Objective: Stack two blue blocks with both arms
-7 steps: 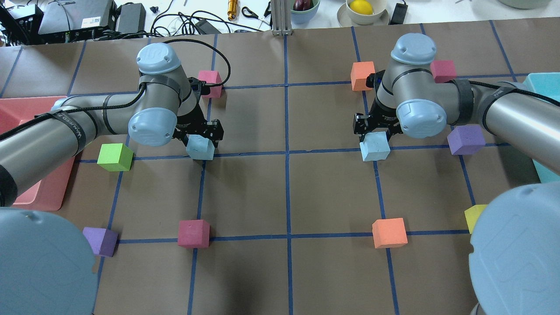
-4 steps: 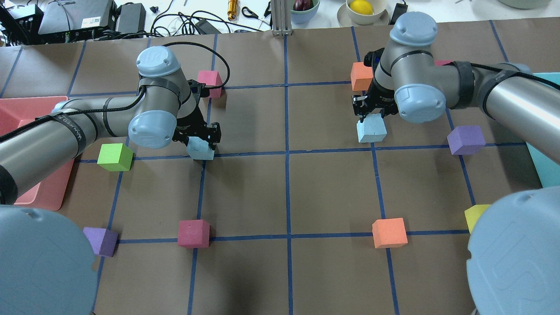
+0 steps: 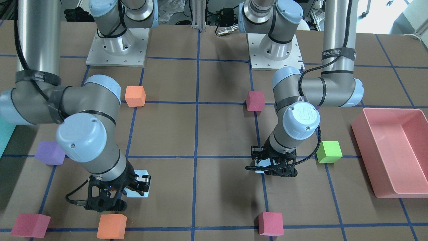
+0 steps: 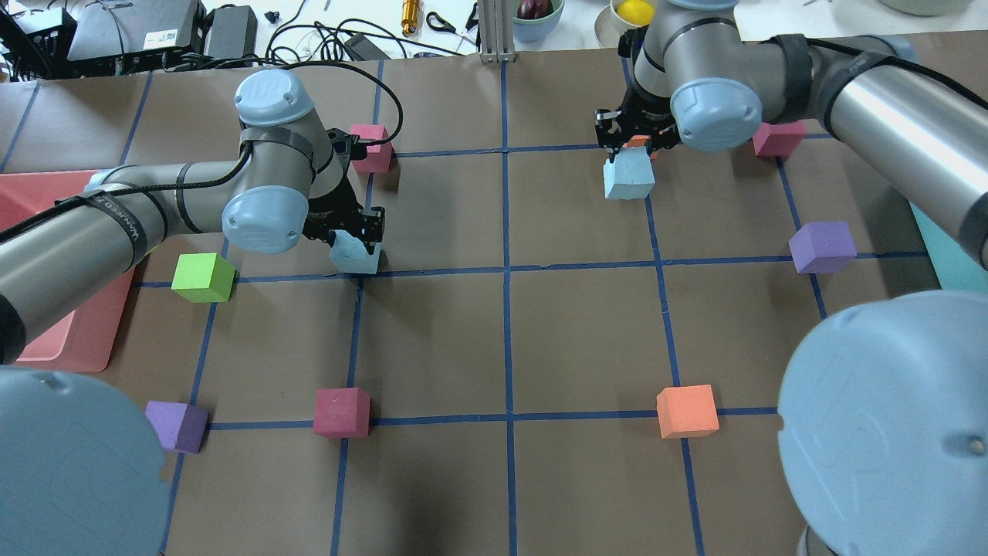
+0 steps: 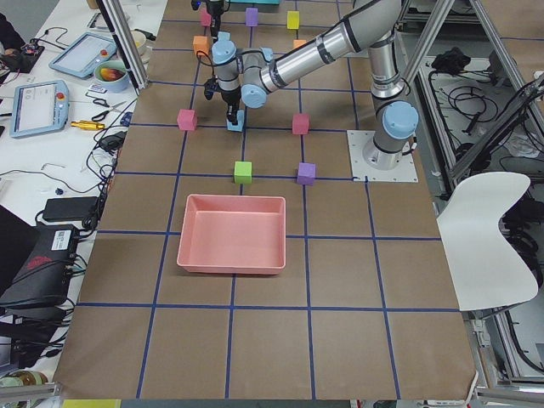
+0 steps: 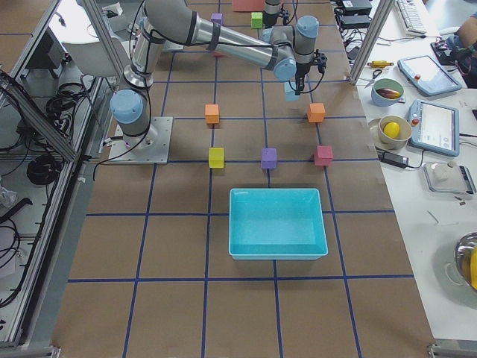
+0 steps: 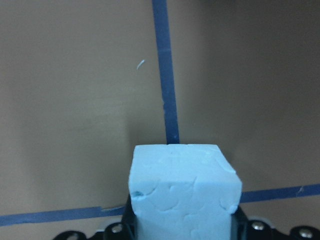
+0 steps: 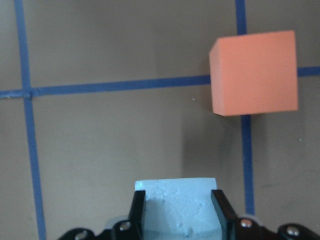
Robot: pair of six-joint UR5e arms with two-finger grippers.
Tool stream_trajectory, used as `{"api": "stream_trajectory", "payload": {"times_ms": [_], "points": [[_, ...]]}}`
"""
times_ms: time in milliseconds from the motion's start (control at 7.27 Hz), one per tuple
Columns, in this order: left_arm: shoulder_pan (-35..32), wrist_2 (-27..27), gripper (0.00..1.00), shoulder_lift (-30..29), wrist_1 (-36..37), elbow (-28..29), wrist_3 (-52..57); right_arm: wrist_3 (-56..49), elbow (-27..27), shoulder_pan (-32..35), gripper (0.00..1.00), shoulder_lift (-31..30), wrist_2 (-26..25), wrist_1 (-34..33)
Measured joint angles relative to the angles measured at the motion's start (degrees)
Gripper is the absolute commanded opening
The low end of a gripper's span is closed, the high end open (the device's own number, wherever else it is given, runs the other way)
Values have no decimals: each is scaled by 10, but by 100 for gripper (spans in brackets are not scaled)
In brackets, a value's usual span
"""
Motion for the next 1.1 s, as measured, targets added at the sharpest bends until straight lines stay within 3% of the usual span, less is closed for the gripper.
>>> {"api": "stream_trajectory", "payload": {"times_ms": [412,1100], "points": [[0,0,6,-12,-31,56,3,91,-134,56,0,105,19,1],[0,0,9,-46,-81,138,8,113,-161,85,1,147,24,27]]}}
